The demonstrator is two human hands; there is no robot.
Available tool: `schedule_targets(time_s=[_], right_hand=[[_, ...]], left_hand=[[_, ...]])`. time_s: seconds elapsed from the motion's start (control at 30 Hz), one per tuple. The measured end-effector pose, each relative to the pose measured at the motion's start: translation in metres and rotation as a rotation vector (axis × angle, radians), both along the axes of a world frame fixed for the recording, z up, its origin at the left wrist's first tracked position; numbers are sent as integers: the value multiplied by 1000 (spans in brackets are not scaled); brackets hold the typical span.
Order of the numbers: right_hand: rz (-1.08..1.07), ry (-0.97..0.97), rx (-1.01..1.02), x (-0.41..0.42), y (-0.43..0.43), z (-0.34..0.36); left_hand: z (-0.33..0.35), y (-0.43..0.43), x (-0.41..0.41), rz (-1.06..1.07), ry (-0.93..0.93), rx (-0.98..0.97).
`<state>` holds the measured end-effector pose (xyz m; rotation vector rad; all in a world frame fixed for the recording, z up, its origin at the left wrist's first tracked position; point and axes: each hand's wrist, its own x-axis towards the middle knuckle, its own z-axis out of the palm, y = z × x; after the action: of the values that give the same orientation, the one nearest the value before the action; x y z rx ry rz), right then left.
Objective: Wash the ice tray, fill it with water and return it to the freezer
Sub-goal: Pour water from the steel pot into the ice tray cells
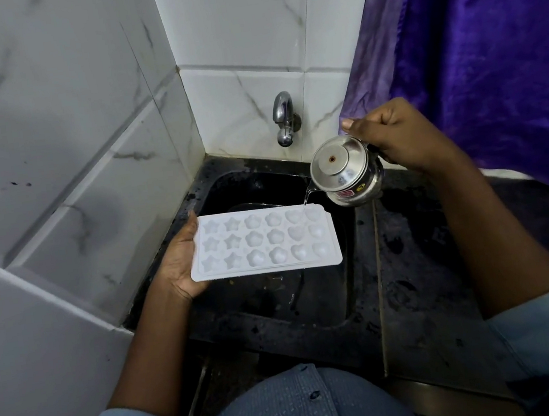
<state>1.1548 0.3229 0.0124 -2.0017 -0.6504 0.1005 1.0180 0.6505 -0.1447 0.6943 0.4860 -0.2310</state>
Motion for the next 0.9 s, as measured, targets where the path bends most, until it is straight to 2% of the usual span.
schedule_targets(time_s=[0.4, 0.9], right_hand=[[-2, -20, -26, 2, 0, -3], [4, 2, -22, 3, 6, -6]], left_hand=[[8, 8, -7, 86, 52, 50], [5, 23, -11, 85, 44, 34]])
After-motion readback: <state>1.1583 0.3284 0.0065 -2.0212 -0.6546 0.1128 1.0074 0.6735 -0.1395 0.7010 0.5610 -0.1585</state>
